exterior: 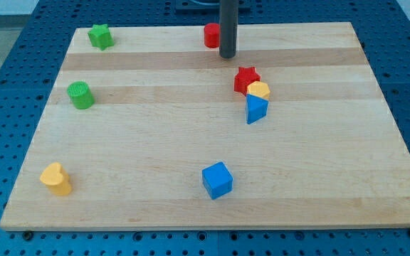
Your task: Slide red circle bit down
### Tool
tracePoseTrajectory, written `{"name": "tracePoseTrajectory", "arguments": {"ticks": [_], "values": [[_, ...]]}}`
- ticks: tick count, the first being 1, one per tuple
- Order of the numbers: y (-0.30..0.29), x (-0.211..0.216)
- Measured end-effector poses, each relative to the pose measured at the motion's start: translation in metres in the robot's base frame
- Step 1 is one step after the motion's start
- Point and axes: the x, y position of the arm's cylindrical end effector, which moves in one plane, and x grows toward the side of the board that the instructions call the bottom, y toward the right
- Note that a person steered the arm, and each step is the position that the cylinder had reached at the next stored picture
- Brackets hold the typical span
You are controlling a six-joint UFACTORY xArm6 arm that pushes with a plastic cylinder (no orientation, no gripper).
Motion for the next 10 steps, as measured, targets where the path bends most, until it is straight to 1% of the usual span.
{"name": "tracePoseTrajectory", "arguments": {"ticks": [1, 3, 4, 5, 6, 7, 8, 9, 10], "values": [[0.0, -0.006], [0.033, -0.02], [0.044, -0.044], [0.045, -0.077], [0.015, -0.088], [-0.021, -0.086], [-0.044, -0.086], [-0.051, -0.071], [-0.051, -0.043]]}}
